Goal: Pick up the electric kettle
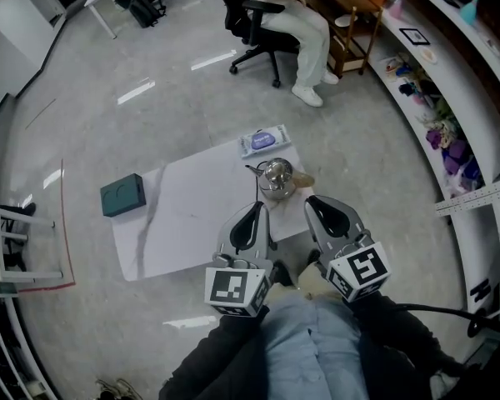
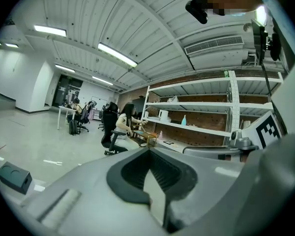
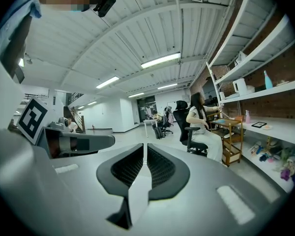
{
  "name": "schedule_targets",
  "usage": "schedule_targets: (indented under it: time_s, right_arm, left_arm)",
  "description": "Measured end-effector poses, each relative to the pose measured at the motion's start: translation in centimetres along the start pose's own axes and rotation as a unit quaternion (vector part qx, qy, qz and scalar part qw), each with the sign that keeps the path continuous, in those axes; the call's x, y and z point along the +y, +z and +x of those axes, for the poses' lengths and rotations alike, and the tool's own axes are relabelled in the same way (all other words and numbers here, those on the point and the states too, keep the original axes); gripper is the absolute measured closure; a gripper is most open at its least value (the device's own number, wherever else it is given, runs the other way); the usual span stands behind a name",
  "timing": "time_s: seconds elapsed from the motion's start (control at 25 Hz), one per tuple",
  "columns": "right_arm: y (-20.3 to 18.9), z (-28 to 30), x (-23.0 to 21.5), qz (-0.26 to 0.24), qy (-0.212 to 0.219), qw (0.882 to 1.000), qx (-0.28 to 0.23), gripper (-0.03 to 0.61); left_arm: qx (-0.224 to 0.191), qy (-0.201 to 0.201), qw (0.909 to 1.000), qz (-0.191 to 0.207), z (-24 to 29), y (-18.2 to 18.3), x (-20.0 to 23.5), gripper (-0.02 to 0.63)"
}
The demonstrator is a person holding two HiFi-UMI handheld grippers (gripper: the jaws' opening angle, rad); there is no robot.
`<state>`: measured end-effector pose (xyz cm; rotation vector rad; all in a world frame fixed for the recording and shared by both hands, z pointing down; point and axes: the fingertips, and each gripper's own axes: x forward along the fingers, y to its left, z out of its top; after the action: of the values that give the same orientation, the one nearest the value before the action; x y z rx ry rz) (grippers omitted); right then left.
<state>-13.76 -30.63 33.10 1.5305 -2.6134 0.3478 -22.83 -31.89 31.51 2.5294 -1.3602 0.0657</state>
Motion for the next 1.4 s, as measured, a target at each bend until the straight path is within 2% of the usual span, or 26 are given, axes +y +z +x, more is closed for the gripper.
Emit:
schedule_targets:
  time_s: [0.32,0.76,1.0,1.28,1.4]
  right_arm:
    - [-0.8,0.9,-1.6,0.014,-0.009,1.000,0.010,0.534]
    - [-3.6,4.0,-5.6,0.032,-0.007,0.999,0.032,0.529]
    - [-6.8,7.0,-8.0,0.034,-0.007,0.998,0.046,0.528]
    - [-11.7,10.5,-11.5,0.029,-0.017,0.998,0.052,0.523]
    - [-14.6,11.3,-12.7,0.022,-0.025,0.997,0.063,0.522]
  left_arm:
    - [0.019,-0.007,0.9998,-0.005,1.5,-1.0,0.2,0.612]
    - [0.027,-0.005,0.9996,-0.002,6.6,-2.0,0.6,0.612]
    - [0.039,-0.014,0.9991,-0.010,9.9,-5.4,1.7,0.612]
    - [0.060,0.000,0.9981,-0.017,14.1,-11.0,5.1,0.612]
    - [0.056,0.008,0.9983,-0.013,15.5,-13.5,6.4,0.612]
